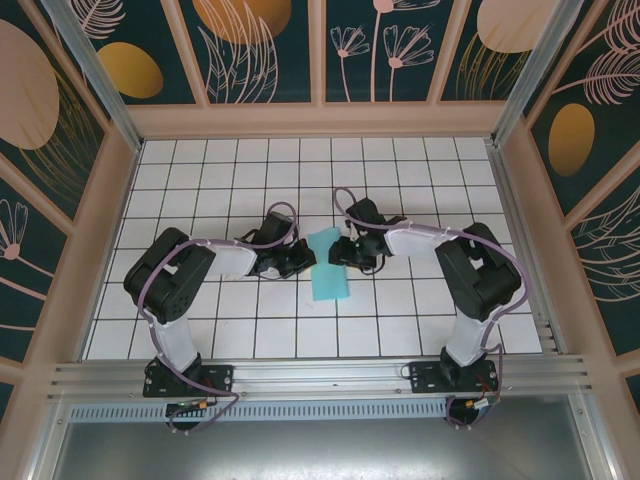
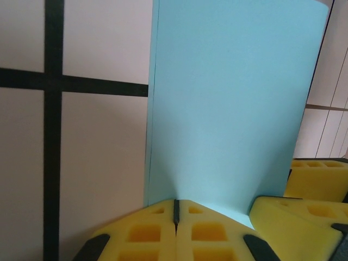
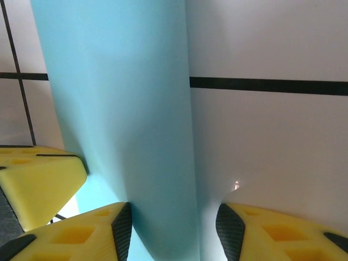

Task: Fold a paper plane with a square sheet of paper (pick it up from the middle)
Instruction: Hold the square sheet of paper at the center of the table.

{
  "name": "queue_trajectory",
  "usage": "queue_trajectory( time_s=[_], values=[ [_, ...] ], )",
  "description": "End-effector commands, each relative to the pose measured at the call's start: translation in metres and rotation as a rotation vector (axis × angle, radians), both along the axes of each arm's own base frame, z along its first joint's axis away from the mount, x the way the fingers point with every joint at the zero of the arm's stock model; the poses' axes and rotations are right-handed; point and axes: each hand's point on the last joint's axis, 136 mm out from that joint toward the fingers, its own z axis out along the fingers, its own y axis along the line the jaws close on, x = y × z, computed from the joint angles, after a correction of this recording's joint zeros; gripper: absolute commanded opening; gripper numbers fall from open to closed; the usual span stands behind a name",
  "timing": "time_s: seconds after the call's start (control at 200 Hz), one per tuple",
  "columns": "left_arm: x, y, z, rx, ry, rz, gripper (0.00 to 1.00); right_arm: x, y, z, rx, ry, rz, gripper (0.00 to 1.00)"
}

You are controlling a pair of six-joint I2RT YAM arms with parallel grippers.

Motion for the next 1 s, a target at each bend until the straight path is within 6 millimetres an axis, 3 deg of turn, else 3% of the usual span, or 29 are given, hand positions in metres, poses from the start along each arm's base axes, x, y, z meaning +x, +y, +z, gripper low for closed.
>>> queue_trajectory(
  time_s=[0.0, 0.225, 0.32, 0.4, 0.525, 0.631, 0.871, 0.991],
  values=[
    [-0.028, 0.039, -0.061, 0.231, 0.129, 0.027, 0.00, 0.020, -0.044, -0.003, -0.164, -0.103, -0.144, 0.54],
    [-0.030, 0.041, -0.065, 0.259, 0.118, -0.014, 0.00, 0.024, -0.037, 0.041, -0.063, -0.196, -0.149, 0.52],
    [-0.030, 0.043, -0.066, 0.282, 0.107, -0.035, 0.00, 0.022, -0.015, 0.051, 0.058, -0.194, -0.092, 0.43],
    [-0.028, 0.045, -0.066, 0.305, 0.097, -0.052, 0.00, 0.021, 0.004, 0.056, 0.160, -0.173, -0.049, 0.29],
    [-0.028, 0.048, -0.068, 0.334, 0.092, -0.069, 0.00, 0.023, 0.024, 0.052, 0.246, -0.127, -0.017, 0.08],
    [-0.030, 0.049, -0.071, 0.339, 0.102, -0.075, 0.00, 0.025, 0.033, 0.039, 0.257, -0.078, -0.003, 0.01],
    [-0.030, 0.050, -0.073, 0.351, 0.109, -0.081, 0.00, 0.023, 0.045, 0.020, 0.249, -0.005, 0.027, 0.00],
    [-0.031, 0.052, -0.076, 0.368, 0.118, -0.083, 0.00, 0.020, 0.038, 0.008, 0.210, 0.020, 0.021, 0.00]
  ],
)
